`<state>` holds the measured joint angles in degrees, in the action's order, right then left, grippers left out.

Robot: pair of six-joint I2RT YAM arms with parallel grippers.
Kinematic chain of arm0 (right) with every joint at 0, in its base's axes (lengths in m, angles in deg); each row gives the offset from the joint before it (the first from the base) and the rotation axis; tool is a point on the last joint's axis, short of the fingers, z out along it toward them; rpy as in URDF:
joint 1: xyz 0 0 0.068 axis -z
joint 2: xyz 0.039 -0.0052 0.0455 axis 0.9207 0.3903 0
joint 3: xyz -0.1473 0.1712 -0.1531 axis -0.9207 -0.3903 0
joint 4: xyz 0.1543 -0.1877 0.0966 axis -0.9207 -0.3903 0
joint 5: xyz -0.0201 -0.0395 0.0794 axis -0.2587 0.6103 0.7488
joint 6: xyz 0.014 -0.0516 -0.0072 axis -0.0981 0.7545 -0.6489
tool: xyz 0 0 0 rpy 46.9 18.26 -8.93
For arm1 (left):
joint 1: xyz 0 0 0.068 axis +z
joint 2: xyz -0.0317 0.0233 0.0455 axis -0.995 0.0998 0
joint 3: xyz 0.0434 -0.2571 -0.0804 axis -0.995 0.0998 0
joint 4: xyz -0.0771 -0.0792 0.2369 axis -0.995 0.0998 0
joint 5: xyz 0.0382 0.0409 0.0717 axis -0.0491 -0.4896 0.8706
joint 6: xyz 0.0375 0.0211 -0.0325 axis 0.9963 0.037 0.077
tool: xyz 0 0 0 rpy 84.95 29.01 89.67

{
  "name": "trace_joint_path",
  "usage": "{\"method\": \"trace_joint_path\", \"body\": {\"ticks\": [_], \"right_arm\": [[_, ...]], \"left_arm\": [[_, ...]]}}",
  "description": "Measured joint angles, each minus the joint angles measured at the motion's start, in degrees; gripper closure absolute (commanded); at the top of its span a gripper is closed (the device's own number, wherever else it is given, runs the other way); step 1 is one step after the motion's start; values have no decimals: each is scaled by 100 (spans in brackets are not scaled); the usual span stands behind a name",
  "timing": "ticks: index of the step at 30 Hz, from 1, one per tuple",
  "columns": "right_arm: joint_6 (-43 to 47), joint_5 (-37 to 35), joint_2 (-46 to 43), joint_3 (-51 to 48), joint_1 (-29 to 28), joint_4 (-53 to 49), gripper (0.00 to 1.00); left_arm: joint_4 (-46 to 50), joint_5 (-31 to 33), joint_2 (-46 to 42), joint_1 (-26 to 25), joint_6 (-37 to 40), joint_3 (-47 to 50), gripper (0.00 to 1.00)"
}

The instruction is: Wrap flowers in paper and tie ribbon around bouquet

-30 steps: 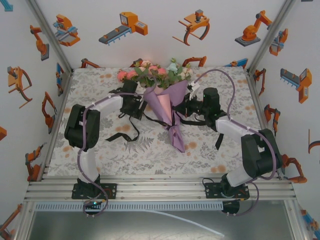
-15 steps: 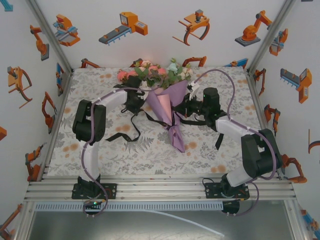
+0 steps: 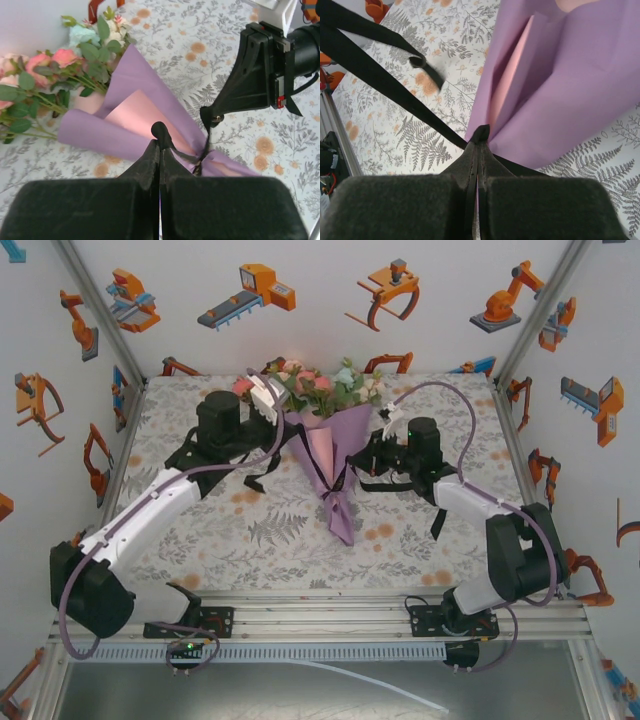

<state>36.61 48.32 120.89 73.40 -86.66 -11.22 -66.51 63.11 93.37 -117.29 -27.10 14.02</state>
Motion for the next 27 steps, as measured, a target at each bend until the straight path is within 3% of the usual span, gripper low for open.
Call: {"method": "trace_joint_path", "body": {"ticks": [12, 15, 16, 18, 19, 23, 27], "right_arm": [[-743, -140, 487, 861, -120, -280, 99], [-1023, -234, 927, 1384, -363, -286, 88], [-1143, -245, 1097, 1580, -466, -286, 78], [-1401, -188, 1491, 1989, -706, -247, 47], [-1552, -153, 1637, 2111, -793, -212, 43], [-1781, -184, 1777, 2179, -942, -389, 41], [-1615, -455, 1561, 2430, -710, -1266, 41]], "left_arm": [[-26, -153, 105, -181, -387, 470, 100], [-74, -234, 4, -262, -518, 566, 100], [-103, -254, -46, -299, -557, 632, 100], [-201, -278, -127, -404, -669, 815, 100], [-262, -280, -138, -468, -723, 914, 100], [-426, -271, -61, -750, -964, 1235, 100], [-643, -280, 157, -863, -1147, 1303, 100]]}}
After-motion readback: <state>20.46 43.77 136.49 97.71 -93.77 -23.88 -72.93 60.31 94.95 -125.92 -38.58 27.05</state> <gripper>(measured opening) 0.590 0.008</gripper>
